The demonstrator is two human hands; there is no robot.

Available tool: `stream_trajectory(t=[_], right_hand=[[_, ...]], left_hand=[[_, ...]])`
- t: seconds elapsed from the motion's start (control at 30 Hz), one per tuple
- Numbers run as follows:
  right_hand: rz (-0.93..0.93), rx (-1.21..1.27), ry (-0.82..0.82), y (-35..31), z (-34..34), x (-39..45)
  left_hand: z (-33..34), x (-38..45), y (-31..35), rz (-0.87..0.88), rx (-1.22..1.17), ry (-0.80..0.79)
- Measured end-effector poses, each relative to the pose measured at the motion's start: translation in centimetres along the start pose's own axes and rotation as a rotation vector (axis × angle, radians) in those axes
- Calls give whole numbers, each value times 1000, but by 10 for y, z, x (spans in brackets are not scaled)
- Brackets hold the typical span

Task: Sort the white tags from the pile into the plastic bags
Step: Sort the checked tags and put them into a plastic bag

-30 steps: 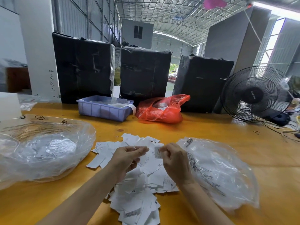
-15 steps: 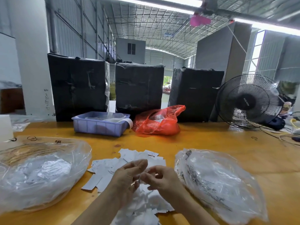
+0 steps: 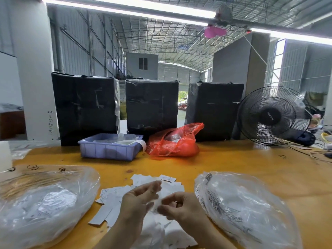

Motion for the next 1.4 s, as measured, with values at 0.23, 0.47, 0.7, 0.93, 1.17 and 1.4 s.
stream_trajectory(t=[0.23, 0.47, 0.7, 0.93, 1.17, 1.4], right_hand=[[-118, 150, 308, -4, -23, 2], [-82, 377, 208, -2, -15, 3], [-108, 445, 236, -2, -16, 1], [-153, 110, 209, -8, -10, -4], [-116, 39, 120, -7, -6, -4], [-192, -11, 170, -3, -6, -2]], left_hand=[[-14, 6, 1, 20, 336, 12], [-12, 7, 0, 98, 503, -33], [-10, 4, 2, 56, 575, -140], [-8, 1, 4, 36, 545, -171], [-5, -4, 7, 34, 431, -210], [-6, -2, -1, -4, 264, -73]])
Point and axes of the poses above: each hand's wrist, its own x-axis towards the middle knuckle, its own z-axis out of the palm, y = z × x, the point moved 1 cm from there along x, towards the middle knuckle, and after that the axes turned 2 degrees about -y, right-handed, at the moved point
